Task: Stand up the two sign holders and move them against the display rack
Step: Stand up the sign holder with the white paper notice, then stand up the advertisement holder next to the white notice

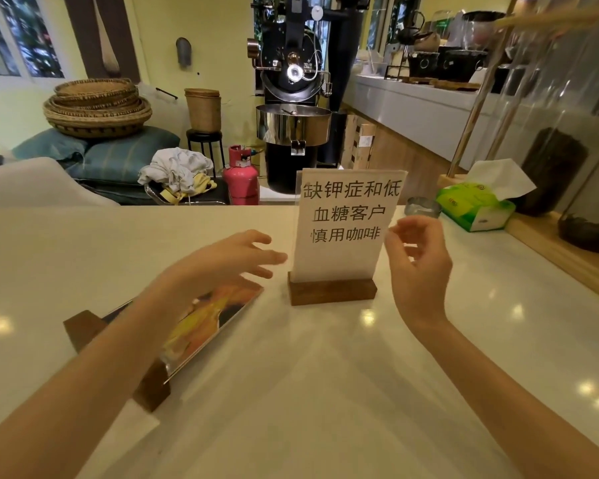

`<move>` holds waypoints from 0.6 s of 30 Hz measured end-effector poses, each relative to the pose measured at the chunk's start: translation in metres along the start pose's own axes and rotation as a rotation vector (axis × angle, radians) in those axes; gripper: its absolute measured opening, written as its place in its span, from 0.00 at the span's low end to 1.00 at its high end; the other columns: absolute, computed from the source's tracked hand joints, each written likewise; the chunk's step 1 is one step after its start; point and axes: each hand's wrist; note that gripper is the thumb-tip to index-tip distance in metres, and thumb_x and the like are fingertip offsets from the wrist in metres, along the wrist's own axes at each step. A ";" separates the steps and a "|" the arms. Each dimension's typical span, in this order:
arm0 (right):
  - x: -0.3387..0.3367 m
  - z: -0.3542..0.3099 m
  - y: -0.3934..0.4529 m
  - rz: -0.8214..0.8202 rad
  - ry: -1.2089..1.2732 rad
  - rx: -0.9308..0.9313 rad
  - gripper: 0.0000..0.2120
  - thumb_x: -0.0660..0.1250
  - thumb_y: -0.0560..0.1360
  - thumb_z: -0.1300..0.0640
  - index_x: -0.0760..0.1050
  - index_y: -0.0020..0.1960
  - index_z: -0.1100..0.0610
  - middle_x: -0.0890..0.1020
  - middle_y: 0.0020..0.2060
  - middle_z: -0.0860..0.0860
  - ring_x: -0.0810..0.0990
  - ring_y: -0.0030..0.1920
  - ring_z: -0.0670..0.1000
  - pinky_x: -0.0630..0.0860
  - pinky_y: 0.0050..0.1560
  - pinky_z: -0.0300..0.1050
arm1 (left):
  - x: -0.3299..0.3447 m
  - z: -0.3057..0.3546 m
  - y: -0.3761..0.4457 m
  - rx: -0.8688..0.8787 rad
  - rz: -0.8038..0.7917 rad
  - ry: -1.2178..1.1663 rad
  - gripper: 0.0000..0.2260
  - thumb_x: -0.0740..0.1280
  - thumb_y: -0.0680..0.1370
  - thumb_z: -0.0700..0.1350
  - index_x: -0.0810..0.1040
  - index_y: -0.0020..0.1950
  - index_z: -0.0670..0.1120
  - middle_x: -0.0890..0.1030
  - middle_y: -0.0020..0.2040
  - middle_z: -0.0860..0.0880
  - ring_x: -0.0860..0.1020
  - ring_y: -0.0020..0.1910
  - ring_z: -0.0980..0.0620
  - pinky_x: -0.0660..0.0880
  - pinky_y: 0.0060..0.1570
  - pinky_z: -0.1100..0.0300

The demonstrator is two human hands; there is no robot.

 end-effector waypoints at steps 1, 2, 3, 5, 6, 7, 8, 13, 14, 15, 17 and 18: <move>0.004 -0.006 -0.006 -0.096 0.015 0.023 0.05 0.64 0.73 0.63 0.69 0.47 0.57 0.77 0.46 0.49 0.77 0.44 0.44 0.75 0.41 0.29 | -0.013 -0.003 -0.005 0.001 -0.017 0.020 0.22 0.66 0.73 0.46 0.66 0.66 0.46 0.75 0.60 0.46 0.78 0.55 0.48 0.77 0.52 0.54; 0.009 -0.011 -0.012 -0.208 0.021 0.058 0.04 0.64 0.73 0.62 0.70 0.46 0.56 0.78 0.47 0.49 0.78 0.45 0.46 0.77 0.42 0.33 | -0.025 -0.007 -0.010 0.012 -0.030 0.046 0.19 0.65 0.74 0.46 0.68 0.65 0.46 0.77 0.60 0.46 0.78 0.54 0.49 0.77 0.51 0.56; 0.016 -0.017 -0.019 -0.319 0.029 0.097 0.03 0.64 0.73 0.62 0.72 0.44 0.55 0.79 0.48 0.51 0.78 0.46 0.51 0.79 0.44 0.39 | -0.038 -0.011 -0.015 0.021 -0.036 0.066 0.17 0.64 0.75 0.46 0.70 0.63 0.47 0.78 0.59 0.46 0.79 0.53 0.50 0.77 0.52 0.56; 0.031 -0.026 -0.032 -0.516 0.033 0.154 0.06 0.66 0.72 0.61 0.74 0.41 0.51 0.80 0.46 0.54 0.79 0.46 0.54 0.80 0.46 0.47 | -0.064 -0.020 -0.025 0.018 -0.036 0.101 0.15 0.63 0.75 0.47 0.73 0.61 0.47 0.79 0.57 0.47 0.79 0.53 0.51 0.77 0.52 0.56; 0.039 -0.031 -0.040 -0.611 0.026 0.182 0.06 0.66 0.72 0.61 0.74 0.40 0.50 0.81 0.44 0.55 0.80 0.45 0.54 0.80 0.45 0.49 | -0.075 -0.026 -0.029 0.005 -0.022 0.129 0.15 0.63 0.75 0.48 0.73 0.60 0.48 0.79 0.56 0.48 0.79 0.53 0.51 0.77 0.51 0.57; 0.048 -0.035 -0.047 -0.702 0.021 0.228 0.05 0.66 0.71 0.61 0.75 0.41 0.51 0.81 0.42 0.56 0.81 0.43 0.53 0.79 0.45 0.50 | -0.085 -0.032 -0.033 -0.009 -0.002 0.164 0.14 0.63 0.75 0.48 0.74 0.60 0.49 0.79 0.56 0.48 0.79 0.53 0.52 0.76 0.50 0.58; 0.056 -0.038 -0.054 -0.781 0.024 0.305 0.03 0.66 0.72 0.61 0.76 0.42 0.54 0.82 0.40 0.56 0.81 0.41 0.53 0.80 0.43 0.50 | -0.094 -0.038 -0.037 -0.023 0.020 0.200 0.13 0.63 0.75 0.48 0.75 0.59 0.50 0.79 0.55 0.49 0.79 0.53 0.52 0.76 0.50 0.58; 0.089 -0.046 -0.078 -0.922 0.127 0.900 0.12 0.65 0.73 0.60 0.74 0.52 0.66 0.81 0.41 0.60 0.83 0.37 0.55 0.82 0.39 0.46 | -0.118 -0.072 -0.043 -0.126 0.142 0.332 0.12 0.65 0.74 0.45 0.76 0.57 0.48 0.76 0.56 0.47 0.74 0.58 0.47 0.72 0.56 0.51; 0.092 -0.046 -0.080 -0.895 0.173 0.988 0.13 0.66 0.73 0.61 0.73 0.53 0.68 0.81 0.40 0.62 0.84 0.36 0.56 0.82 0.38 0.47 | -0.120 -0.077 -0.043 -0.148 0.148 0.330 0.13 0.65 0.74 0.44 0.75 0.58 0.47 0.76 0.56 0.46 0.74 0.57 0.47 0.72 0.56 0.51; 0.094 -0.046 -0.082 -0.870 0.216 1.061 0.13 0.66 0.72 0.62 0.73 0.53 0.70 0.81 0.39 0.64 0.84 0.34 0.56 0.82 0.37 0.47 | -0.121 -0.082 -0.044 -0.168 0.143 0.316 0.14 0.65 0.74 0.44 0.75 0.59 0.45 0.76 0.56 0.46 0.74 0.57 0.46 0.73 0.56 0.51; 0.098 -0.047 -0.085 -0.870 0.246 1.140 0.13 0.66 0.72 0.62 0.72 0.52 0.70 0.82 0.37 0.64 0.84 0.32 0.56 0.82 0.34 0.47 | -0.124 -0.091 -0.044 -0.205 0.119 0.277 0.14 0.65 0.74 0.44 0.74 0.60 0.44 0.77 0.56 0.45 0.75 0.57 0.45 0.73 0.58 0.50; 0.100 -0.047 -0.087 -0.884 0.247 1.163 0.13 0.66 0.72 0.62 0.72 0.52 0.70 0.83 0.36 0.64 0.84 0.31 0.56 0.82 0.33 0.47 | -0.126 -0.095 -0.045 -0.215 0.109 0.262 0.14 0.65 0.74 0.44 0.75 0.59 0.44 0.78 0.56 0.44 0.76 0.57 0.45 0.73 0.59 0.50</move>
Point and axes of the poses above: each hand's wrist, its own y-axis towards the middle knuckle, its own x-axis out of the palm, z = x × y
